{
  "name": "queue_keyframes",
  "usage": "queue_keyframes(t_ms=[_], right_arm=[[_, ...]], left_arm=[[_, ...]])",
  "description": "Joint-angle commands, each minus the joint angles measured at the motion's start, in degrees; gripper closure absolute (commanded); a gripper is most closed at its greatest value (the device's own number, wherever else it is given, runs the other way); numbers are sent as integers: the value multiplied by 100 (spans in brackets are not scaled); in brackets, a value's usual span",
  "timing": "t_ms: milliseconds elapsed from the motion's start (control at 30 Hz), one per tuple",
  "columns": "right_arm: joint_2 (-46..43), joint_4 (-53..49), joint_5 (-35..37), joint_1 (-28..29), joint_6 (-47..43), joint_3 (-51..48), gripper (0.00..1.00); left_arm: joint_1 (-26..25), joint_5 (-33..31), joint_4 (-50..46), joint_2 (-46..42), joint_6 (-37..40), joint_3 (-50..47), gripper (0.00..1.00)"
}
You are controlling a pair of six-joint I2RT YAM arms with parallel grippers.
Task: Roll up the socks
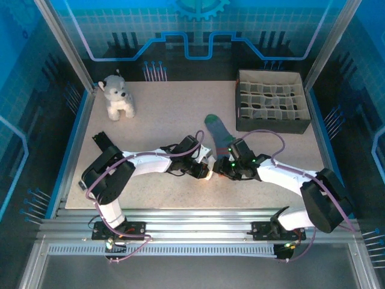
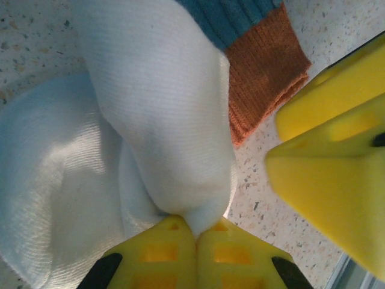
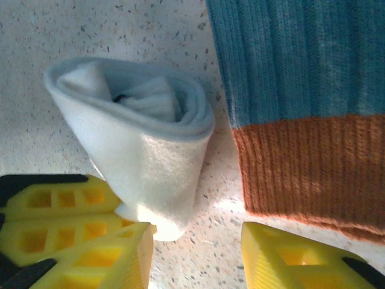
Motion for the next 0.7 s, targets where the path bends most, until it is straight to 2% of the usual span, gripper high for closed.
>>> queue_keyframes(t_ms=[0,367,667], right_arm=[[209,465,228,58,494,4,56],[975,476,386,133,572,485,52],[782,134,516,188,453,652,49]], left_arm=[[32,136,-192,279,-287,-251,100],[56,238,136,310,-407,-495,100],[106,202,296,327,-469,-613,100]])
